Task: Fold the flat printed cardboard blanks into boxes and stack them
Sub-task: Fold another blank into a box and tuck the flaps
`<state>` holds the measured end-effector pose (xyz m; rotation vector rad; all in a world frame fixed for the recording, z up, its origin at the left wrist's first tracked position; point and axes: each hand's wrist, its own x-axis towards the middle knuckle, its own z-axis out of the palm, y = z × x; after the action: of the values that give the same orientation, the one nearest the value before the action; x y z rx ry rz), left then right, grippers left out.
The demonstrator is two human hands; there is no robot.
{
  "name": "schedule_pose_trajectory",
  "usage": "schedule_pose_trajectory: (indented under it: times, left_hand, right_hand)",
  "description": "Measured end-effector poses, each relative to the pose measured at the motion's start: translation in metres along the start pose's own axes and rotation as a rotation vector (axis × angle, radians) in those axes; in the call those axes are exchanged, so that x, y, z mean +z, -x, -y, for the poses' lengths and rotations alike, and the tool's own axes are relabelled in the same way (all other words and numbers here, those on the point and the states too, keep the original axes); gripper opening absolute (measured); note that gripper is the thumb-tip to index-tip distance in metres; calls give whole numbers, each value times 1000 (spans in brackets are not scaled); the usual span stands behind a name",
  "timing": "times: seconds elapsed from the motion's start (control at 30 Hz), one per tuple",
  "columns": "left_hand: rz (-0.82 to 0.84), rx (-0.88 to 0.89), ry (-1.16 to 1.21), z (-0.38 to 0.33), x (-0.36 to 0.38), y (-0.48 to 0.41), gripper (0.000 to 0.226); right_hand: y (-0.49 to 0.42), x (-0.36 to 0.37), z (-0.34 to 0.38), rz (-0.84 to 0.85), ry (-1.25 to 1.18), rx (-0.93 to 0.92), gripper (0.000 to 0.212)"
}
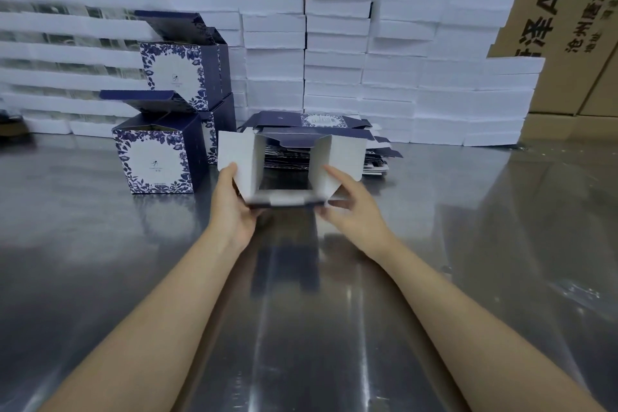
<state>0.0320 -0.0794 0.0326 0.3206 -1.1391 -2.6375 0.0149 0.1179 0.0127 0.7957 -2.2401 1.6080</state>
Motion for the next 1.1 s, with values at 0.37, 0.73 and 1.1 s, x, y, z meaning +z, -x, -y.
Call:
schedule_pose_trajectory:
  times: [0.37,0.73,1.1]
  left_hand:
    - [34,73,-148,15,14,6,48]
    - [77,158,-114,26,17,11,38]
    - [166,555,-772,37,7,9,34]
  right_hand:
    - [-4,-13,-6,-209,84,-16,67]
    - [-2,0,1,-402,198,-84,40]
    - [-4,-10,14,-478,616,-438,36]
